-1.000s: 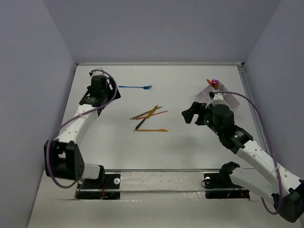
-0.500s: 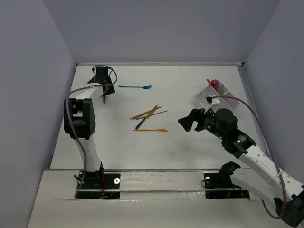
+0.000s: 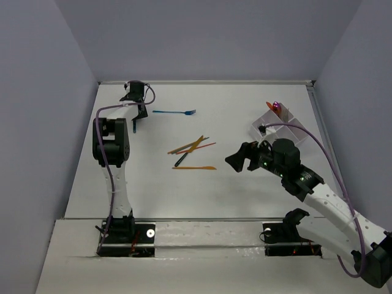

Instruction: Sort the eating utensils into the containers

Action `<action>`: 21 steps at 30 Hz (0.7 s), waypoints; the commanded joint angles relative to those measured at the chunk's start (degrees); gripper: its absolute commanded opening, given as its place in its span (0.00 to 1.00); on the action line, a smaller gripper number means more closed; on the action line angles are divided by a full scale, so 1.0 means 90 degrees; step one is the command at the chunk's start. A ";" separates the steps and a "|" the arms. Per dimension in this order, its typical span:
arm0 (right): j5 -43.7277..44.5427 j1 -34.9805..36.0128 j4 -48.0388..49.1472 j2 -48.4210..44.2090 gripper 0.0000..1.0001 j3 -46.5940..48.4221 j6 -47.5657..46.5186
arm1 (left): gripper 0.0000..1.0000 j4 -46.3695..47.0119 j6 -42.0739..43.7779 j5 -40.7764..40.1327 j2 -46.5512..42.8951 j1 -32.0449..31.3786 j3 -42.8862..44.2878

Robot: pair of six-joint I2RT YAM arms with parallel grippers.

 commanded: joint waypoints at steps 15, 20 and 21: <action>-0.0049 0.0095 0.0443 0.0021 1.00 -0.0016 -0.0082 | 0.45 0.0068 0.0340 -0.0008 0.0063 0.0173 -0.0082; -0.0205 0.0095 0.0579 0.0099 1.00 -0.0065 0.0084 | 0.21 0.0362 0.0331 0.0099 0.0150 0.0173 -0.0268; -0.0225 0.0095 0.0618 0.0109 1.00 -0.0085 0.0162 | 0.08 0.0323 0.0321 0.0099 0.0189 0.0173 -0.0209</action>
